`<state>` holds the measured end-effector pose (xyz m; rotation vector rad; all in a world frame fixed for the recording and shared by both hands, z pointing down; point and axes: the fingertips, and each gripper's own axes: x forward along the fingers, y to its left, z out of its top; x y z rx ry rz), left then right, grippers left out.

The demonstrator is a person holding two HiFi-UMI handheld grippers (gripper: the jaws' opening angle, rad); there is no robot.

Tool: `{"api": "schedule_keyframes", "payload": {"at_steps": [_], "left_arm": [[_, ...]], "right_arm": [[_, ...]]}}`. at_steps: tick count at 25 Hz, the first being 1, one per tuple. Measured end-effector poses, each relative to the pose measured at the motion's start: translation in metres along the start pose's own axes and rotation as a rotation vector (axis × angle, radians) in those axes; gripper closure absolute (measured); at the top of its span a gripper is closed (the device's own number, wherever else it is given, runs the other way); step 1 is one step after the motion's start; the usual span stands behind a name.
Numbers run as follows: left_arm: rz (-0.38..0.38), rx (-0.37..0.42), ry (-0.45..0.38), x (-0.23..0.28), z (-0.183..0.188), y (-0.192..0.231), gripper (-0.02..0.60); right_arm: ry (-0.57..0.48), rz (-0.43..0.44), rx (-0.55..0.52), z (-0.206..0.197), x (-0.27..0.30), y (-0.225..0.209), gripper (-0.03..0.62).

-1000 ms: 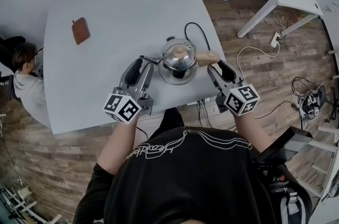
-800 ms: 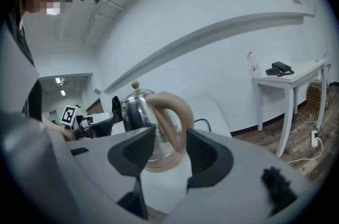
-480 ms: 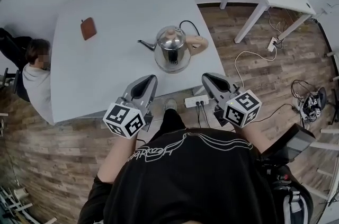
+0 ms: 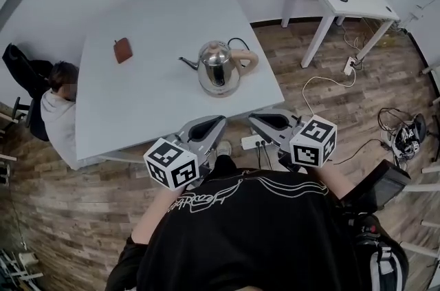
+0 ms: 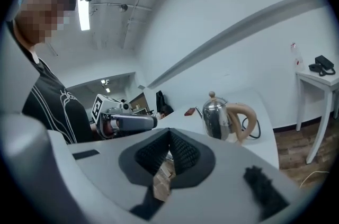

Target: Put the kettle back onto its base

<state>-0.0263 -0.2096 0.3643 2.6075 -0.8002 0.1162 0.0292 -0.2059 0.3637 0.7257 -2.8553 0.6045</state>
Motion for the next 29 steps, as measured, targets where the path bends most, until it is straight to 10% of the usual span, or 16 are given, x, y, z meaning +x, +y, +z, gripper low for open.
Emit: {"api": "schedule_keyframes", "payload": {"at_steps": [29], "left_arm": [[-0.051,-0.035,0.05,-0.007,-0.014,-0.026,0.577]], "right_arm": [[0.03,0.0,-0.013,-0.019,-0.016,0.018,0.589]]}}
